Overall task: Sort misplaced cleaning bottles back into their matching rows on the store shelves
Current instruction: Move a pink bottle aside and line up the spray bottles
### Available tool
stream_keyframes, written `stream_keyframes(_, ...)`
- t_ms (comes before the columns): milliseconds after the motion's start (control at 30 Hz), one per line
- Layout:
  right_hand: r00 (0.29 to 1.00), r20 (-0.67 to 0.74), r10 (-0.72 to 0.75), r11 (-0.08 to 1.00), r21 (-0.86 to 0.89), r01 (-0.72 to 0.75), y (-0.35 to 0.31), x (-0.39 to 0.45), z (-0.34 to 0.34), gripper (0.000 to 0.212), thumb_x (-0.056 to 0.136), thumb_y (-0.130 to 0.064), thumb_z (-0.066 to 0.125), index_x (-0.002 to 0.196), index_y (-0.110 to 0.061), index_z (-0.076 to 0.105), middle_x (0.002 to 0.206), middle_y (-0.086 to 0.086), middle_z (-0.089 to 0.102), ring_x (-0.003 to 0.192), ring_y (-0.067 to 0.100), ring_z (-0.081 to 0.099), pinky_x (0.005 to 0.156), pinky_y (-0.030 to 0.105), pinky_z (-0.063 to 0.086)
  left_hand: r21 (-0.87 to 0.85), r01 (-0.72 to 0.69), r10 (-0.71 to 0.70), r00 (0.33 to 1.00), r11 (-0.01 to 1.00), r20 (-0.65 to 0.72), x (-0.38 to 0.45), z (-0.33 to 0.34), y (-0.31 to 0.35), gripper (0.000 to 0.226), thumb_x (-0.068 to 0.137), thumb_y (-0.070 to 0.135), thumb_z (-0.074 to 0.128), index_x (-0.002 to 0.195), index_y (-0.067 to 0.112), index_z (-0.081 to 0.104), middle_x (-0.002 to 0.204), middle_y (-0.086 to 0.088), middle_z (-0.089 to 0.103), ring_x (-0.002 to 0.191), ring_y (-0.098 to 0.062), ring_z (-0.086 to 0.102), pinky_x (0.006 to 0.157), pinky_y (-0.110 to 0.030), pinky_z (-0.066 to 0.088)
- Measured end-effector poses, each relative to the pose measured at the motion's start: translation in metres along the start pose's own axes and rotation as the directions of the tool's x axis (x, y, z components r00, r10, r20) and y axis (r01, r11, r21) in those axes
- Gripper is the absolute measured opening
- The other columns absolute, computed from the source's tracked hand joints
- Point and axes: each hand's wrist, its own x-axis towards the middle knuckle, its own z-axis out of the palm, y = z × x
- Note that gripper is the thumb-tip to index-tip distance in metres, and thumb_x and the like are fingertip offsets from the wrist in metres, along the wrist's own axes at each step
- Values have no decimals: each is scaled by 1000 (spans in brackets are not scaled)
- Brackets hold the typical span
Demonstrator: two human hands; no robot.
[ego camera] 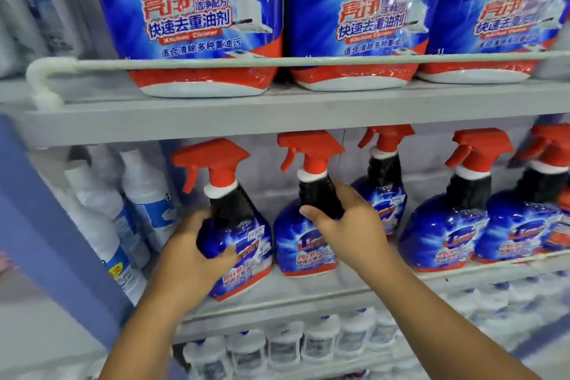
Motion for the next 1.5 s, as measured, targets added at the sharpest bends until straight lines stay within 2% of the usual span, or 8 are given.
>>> stream_keyframes(200, 999, -11, 37, 999, 2, -37, -4, 3, 9, 45, 81, -54, 75, 121, -36, 65, 109, -11, 70, 99, 13, 66, 83, 33, 56, -26, -17, 13, 987, 1000, -158, -6, 13, 17, 48, 76, 63, 68, 114, 36, 60, 108, 8, 67, 98, -21, 64, 80, -32, 46)
stream_keyframes(467, 985, 164, -59, 990, 134, 36, 5, -2, -12, 36, 92, -50, 65, 125, -35, 64, 111, -12, 70, 100, 4, 65, 83, 22, 50, -84, 51, -71, 962, 995, -265, 0, 11, 14, 18, 85, 36, 77, 101, 31, 68, 78, 18, 61, 83, -18, 59, 75, -30, 42)
stream_keyframes(600, 965, -221, 139, 940, 337, -58, 35, 13, -62, 26, 97, -31, 65, 121, -21, 62, 111, -1, 70, 105, 14, 67, 91, 27, 53, -23, 58, -62, 963, 998, -262, -2, 14, 8, 16, 89, 33, 74, 102, 29, 65, 94, 4, 70, 87, -28, 68, 78, -37, 48)
stream_keyframes(767, 979, 45, 198, 980, 22, -199, 50, 54, -85, 61, 92, -35, 71, 144, -14, 48, 141, 8, 56, 128, 25, 54, 99, 28, 40, -60, -271, 161, 720, 961, -676, -37, 45, 33, 32, 86, 33, 66, 113, 17, 58, 113, 2, 55, 108, -33, 60, 97, -49, 50)
stream_keyframes(833, 967, 147, 209, 978, -35, -206, 49, 68, -87, 51, 92, -40, 70, 135, -18, 54, 131, 7, 65, 113, 25, 61, 86, 28, 41, -196, -380, 205, 788, 904, -580, -44, 65, 57, 30, 85, 36, 66, 112, 31, 56, 117, -1, 60, 111, -28, 63, 100, -45, 50)
stream_keyframes(1033, 962, 242, 129, 982, -164, -90, 41, 67, -79, 48, 88, -53, 69, 121, -20, 59, 110, 1, 67, 100, 22, 62, 75, 26, 39, -182, -150, 116, 976, 972, -183, -16, 101, 86, 76, 81, 46, 79, 146, 40, 41, 139, 16, 60, 129, -2, 56, 108, -31, 45)
stream_keyframes(1167, 965, 237, 109, 985, -157, -73, 46, 56, -83, 50, 88, -54, 69, 122, -20, 58, 112, 2, 69, 102, 25, 64, 76, 30, 44, -90, -63, 47, 983, 994, -175, -7, 110, 86, 55, 85, 39, 77, 133, 29, 53, 113, 8, 69, 108, -18, 66, 85, -27, 45)
stream_keyframes(1500, 975, 223, 20, 978, -208, 28, 44, 28, -105, 35, 87, -55, 69, 100, -25, 56, 83, -9, 62, 74, 7, 58, 56, 19, 38, -113, -8, -7, 991, 994, -135, -1, 99, 84, 43, 82, 43, 79, 120, 34, 61, 100, 18, 71, 94, -10, 68, 79, -31, 52)
